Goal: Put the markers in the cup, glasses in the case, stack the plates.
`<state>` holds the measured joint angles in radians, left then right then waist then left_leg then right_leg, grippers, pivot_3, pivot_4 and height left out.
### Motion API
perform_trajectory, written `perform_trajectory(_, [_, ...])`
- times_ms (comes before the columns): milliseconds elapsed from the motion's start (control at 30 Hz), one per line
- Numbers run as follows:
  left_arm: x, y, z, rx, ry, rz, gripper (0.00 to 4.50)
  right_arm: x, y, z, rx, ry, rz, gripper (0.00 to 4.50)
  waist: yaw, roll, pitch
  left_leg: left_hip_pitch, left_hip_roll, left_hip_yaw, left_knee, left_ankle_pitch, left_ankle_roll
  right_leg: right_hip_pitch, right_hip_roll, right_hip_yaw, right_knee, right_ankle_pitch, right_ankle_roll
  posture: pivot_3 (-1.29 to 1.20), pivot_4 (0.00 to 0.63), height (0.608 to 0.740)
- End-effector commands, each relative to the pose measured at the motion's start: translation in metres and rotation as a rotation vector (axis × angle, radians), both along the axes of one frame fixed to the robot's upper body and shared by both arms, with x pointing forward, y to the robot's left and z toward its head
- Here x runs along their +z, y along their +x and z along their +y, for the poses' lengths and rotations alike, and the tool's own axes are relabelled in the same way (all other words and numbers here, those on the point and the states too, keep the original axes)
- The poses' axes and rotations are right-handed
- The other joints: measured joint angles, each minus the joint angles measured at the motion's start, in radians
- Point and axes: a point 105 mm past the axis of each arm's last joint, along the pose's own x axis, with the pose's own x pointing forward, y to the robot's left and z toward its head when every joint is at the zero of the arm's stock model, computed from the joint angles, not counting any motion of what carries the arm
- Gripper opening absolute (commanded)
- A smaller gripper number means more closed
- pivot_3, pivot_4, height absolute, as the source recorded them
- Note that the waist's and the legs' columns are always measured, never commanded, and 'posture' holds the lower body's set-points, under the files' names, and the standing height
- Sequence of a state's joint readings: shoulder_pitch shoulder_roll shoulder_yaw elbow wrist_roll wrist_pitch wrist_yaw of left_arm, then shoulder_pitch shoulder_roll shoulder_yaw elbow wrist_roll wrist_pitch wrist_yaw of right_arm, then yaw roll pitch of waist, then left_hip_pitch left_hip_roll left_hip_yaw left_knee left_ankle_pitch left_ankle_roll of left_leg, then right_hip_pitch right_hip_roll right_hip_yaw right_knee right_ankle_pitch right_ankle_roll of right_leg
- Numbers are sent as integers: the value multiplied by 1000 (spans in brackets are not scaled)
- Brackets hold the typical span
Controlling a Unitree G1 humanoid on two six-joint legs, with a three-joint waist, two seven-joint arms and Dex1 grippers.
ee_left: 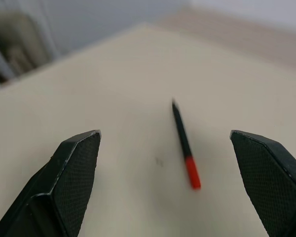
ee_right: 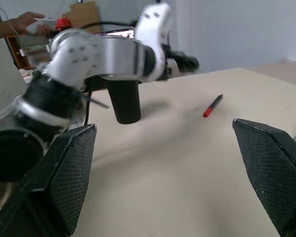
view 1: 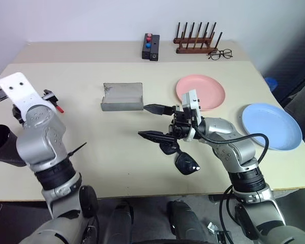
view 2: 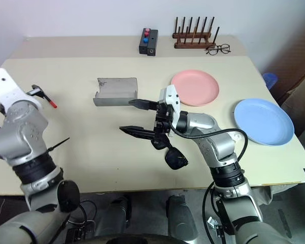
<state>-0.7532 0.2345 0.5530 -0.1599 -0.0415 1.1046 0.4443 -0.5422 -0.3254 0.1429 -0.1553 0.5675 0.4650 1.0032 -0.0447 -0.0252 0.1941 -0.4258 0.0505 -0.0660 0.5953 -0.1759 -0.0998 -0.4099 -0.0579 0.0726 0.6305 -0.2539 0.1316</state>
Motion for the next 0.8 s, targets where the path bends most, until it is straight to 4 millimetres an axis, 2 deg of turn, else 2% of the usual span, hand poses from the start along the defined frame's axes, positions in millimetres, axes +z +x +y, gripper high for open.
perform_trajectory(33, [0, 19, 10, 7, -53, 48, 4313, 9, -3, 3, 10, 18, -47, 4500, 1, 0, 0, 0, 0, 0, 0, 0, 0, 0, 0, 0, 0, 0, 0, 0, 150, 740])
perform_trajectory(100, [2, 29, 14, 14, -71, 46, 4313, 9, -2, 4, 9, 17, -47, 4500, 1, 0, 0, 0, 0, 0, 0, 0, 0, 0, 0, 0, 0, 0, 0, 0, 150, 740])
perform_trajectory(200, [-7, 47, 22, -7, -146, 63, 4313, 8, -2, 1, -5, 13, -48, 4500, 2, 0, 0, 0, 0, 0, -1, 0, 0, 0, 0, -1, 0, 0, 0, 0, 150, 740])
perform_trajectory(333, [-20, 65, 22, -76, -198, 98, 4313, 6, -3, -1, -16, 9, -45, 4500, 1, 0, 0, 0, 0, 0, -2, 0, 0, -1, 0, -1, 0, 0, 0, 0, 150, 740])
perform_trajectory(500, [-38, 72, 22, -82, -258, 149, 4313, 5, -3, -2, -30, 8, -41, 4500, 2, 0, 0, 0, 0, 0, -3, 0, 0, -1, 0, -1, 0, 0, 1, 0, 150, 740])
perform_trajectory(733, [-51, 74, 15, -93, -300, 210, 4313, 4, -4, -3, -34, 6, -38, 4500, 2, 0, 0, 0, 0, 0, -3, 0, 0, -1, 0, -1, 0, 0, 1, 0, 150, 740])
perform_trajectory(800, [-52, 74, 14, -91, -314, 210, 3802, 4, -4, -2, -32, 5, -38, 4500, 3, 0, 0, 0, 0, 0, -3, 0, 0, -1, 0, -1, 0, 0, 1, 0, 150, 740])
